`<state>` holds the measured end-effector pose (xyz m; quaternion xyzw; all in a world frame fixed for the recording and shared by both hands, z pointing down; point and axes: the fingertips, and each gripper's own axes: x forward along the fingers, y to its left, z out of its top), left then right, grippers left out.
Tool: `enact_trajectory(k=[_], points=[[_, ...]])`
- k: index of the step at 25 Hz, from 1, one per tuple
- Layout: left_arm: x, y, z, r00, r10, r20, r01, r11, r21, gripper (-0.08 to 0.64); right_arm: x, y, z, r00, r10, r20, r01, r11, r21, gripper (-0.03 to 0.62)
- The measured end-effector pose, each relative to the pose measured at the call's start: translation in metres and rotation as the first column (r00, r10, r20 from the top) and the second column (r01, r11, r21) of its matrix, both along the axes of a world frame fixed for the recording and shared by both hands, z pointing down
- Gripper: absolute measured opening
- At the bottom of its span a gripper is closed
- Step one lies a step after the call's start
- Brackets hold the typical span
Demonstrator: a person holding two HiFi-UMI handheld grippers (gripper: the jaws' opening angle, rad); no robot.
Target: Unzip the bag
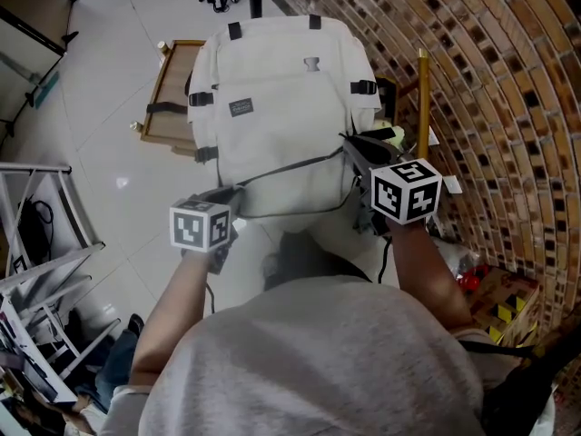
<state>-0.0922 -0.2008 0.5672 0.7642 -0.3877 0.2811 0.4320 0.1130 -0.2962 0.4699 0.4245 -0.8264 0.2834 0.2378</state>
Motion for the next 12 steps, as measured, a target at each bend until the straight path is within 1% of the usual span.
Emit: enact_trajectory(k=[7, 12], points=[[0.000, -0.001, 0.002, 1.000, 0.003, -0.001, -0.003, 1.000, -0.004, 0.037, 0.015, -0.006, 0.001, 0.998, 0.058, 0.011, -0.058, 0.998, -0.002, 0.034], [0.001, -0.001, 0.001, 1.000, 0.004, 0.000, -0.004, 1.000, -0.004, 0.037, 0.016, -0.006, 0.004, 0.998, 0.064, 0.007, -0.064, 0.998, -0.002, 0.034]])
